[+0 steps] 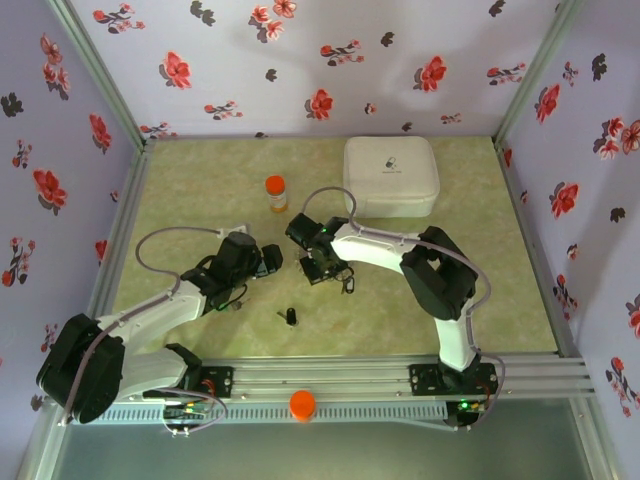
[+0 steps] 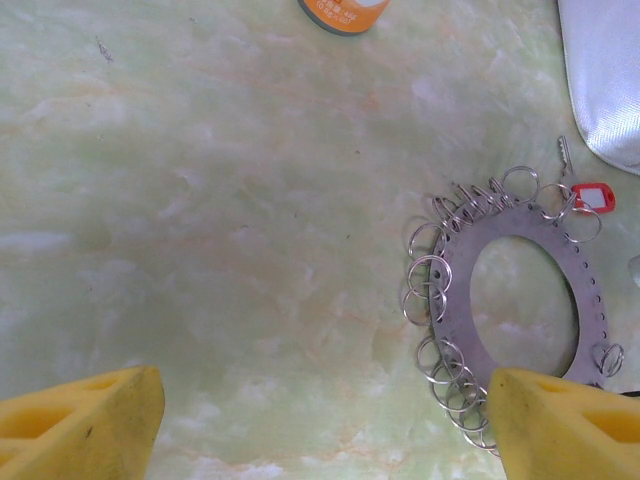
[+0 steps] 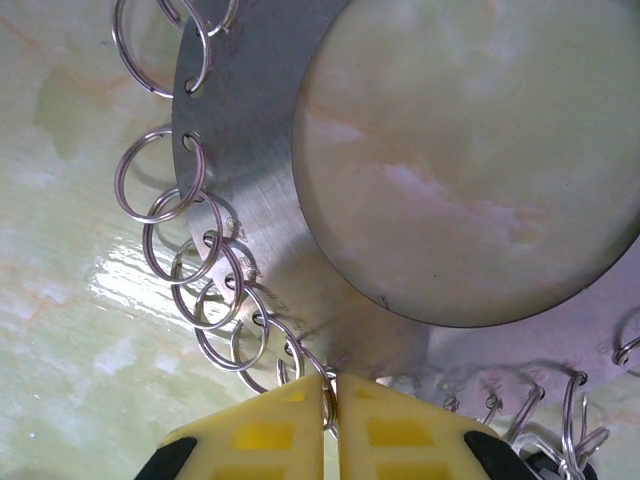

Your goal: Put the keys on the keyring

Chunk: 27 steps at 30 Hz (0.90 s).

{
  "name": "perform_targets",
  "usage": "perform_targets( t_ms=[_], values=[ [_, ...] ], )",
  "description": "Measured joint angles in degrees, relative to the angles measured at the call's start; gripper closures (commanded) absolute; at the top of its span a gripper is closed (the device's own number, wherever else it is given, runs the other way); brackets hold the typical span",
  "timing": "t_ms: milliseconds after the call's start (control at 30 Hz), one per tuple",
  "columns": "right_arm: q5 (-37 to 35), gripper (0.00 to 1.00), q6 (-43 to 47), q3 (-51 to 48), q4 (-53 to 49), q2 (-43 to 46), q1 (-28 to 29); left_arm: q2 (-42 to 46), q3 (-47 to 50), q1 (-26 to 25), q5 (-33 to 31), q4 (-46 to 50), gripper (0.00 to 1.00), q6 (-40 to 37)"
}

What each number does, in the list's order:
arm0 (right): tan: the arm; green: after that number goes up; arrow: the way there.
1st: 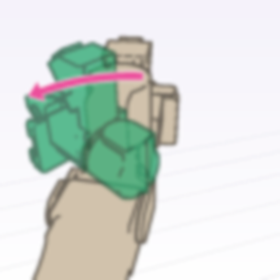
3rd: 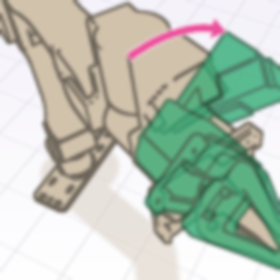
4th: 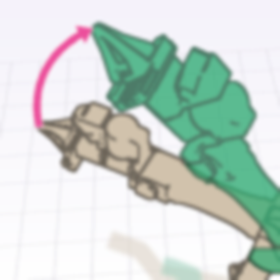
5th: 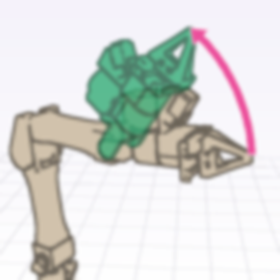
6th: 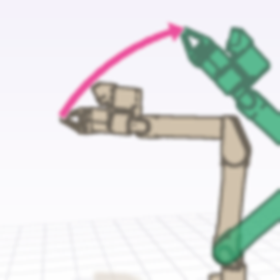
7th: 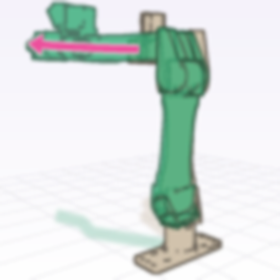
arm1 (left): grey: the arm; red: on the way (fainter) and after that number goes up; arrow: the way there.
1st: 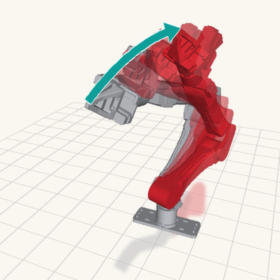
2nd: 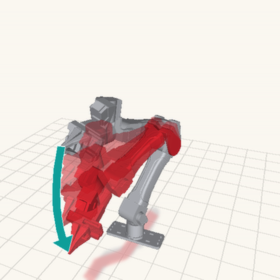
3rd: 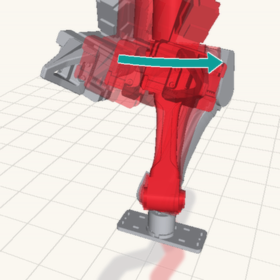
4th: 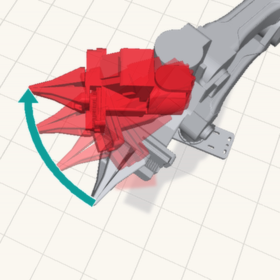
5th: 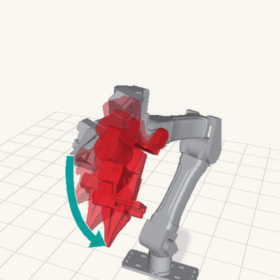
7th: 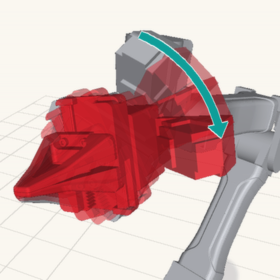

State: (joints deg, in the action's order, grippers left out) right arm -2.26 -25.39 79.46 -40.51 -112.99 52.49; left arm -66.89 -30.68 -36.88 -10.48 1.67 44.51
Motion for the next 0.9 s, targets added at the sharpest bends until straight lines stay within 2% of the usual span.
perform_targets(
  t_ms=[333,900],
  values=[
    [3.8,0.82,-2.1,-0.9,3.3,0.0,-1.3,0.0,0.0,0.0,0.0,0.0,0.16,0.0],
    [5.9,0.98,-3.7,-2.2,6.1,0.7,-2.4,0.0,0.0,0.0,0.0,0.0,0.16,0.0]
  ],
)
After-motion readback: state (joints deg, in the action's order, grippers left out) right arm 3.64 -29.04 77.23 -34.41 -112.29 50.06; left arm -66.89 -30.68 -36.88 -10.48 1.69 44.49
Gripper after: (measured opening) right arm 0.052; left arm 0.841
